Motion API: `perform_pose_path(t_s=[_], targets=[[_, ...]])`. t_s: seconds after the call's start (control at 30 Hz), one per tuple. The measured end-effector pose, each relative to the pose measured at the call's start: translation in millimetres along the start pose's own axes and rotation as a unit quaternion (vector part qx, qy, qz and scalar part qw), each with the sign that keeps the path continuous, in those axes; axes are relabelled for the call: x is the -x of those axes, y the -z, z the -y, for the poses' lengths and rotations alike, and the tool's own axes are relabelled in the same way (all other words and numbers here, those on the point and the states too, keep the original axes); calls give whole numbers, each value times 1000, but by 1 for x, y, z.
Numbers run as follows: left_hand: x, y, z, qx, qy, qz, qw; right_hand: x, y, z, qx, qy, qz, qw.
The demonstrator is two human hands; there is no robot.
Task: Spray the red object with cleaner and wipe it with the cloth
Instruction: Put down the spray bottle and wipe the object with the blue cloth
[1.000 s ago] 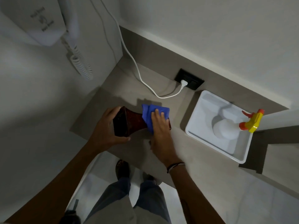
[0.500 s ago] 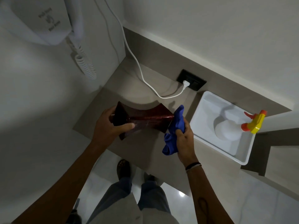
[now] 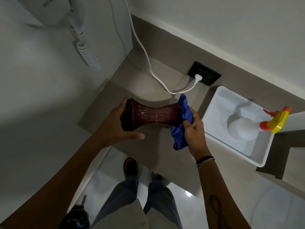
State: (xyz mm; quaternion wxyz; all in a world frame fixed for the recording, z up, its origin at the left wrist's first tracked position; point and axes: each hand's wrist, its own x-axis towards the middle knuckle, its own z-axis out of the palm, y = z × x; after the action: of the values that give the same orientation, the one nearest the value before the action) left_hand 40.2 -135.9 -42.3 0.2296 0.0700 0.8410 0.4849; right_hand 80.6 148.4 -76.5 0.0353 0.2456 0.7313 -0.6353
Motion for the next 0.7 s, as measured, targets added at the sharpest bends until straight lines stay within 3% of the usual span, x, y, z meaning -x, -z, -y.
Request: perform_pose_path(t_s=[0.2,0.27,0.37,0.43,0.57,0.6,0.7], targets=[[2,-8,4,-78,-58,-86,992,42,-38,-2,162,172,-32,971],[1,-12,1,-95,-40,-101,990,60,-62,-1,202,254,28,946],[0,-15,1,-112,-25,-81,990,82,-92,-11,309,349,107,878],[0,-13,-1,-129,-19,-77,988,75,-81,-20,344,344,91,869],[9,-13,-5,-128,-12,-109,986,48,-42,-22,369,188,22,910],[9,-14,-9,-123,-6,-105,987,49,-49,-18,352,181,24,918],[9,-13,-12,-97,-3,-93,991,75,-93,-13,305,320,96,892]])
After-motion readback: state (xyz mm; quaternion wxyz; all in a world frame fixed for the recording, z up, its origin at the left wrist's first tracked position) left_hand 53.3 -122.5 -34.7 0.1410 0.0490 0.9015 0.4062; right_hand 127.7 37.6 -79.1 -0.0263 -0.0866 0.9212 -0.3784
